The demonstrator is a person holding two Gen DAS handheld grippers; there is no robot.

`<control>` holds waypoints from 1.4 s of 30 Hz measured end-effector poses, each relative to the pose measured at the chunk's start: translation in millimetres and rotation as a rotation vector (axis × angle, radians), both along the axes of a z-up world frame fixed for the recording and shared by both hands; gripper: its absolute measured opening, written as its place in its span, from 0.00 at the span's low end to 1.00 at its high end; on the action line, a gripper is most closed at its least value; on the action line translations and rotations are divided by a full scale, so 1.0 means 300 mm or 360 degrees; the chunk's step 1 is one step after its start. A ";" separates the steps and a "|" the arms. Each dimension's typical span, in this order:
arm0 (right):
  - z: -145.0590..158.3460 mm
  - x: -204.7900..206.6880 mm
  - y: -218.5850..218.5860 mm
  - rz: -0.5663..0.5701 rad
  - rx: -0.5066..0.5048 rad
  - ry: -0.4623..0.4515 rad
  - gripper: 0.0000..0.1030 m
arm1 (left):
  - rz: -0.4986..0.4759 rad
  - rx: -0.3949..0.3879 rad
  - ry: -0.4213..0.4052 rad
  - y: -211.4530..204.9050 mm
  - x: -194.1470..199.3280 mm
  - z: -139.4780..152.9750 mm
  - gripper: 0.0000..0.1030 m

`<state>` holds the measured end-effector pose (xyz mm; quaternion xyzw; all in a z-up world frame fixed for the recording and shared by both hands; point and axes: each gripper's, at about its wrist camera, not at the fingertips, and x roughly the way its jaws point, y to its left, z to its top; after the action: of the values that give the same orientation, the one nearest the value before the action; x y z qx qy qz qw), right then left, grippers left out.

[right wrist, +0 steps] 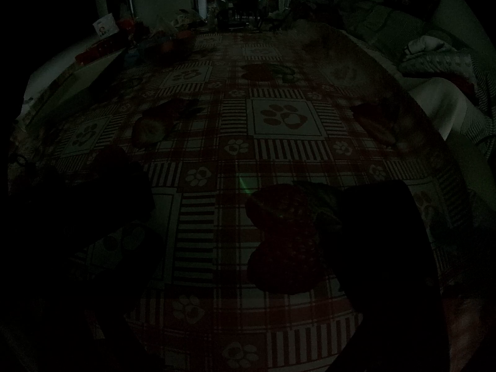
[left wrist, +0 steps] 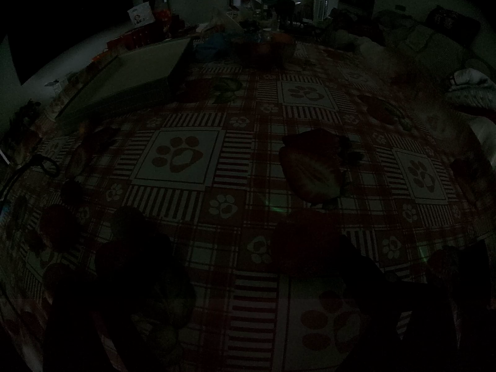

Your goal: Organize fruits

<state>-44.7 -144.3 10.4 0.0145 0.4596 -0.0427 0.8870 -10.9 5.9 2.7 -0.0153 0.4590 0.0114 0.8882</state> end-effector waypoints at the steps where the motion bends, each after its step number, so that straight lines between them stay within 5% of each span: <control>1: 0.000 -0.005 0.000 0.0004 0.0000 0.0000 1.00 | 0.0002 0.0000 0.0000 -0.001 -0.002 0.002 1.00; 14: 0.014 -0.201 0.072 0.0095 0.0003 0.0003 1.00 | 0.0082 0.0002 0.0002 0.000 -0.133 0.016 1.00; 25: 0.048 -0.494 0.216 0.0200 0.0000 0.0015 1.00 | 0.0184 0.0002 0.0012 0.174 -0.458 0.046 1.00; 34: 0.076 -0.662 0.166 0.0313 0.0001 0.0012 1.00 | 0.0302 0.0003 0.0006 0.153 -0.676 0.047 1.00; 42: 0.071 -0.670 0.143 0.0327 -0.0003 0.0014 1.00 | 0.0330 0.0000 0.0008 0.078 -0.570 0.060 1.00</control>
<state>-245.6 -101.3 31.6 -0.0337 0.4626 0.0479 0.8846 -181.8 29.4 20.6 -0.0628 0.4571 0.1033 0.8812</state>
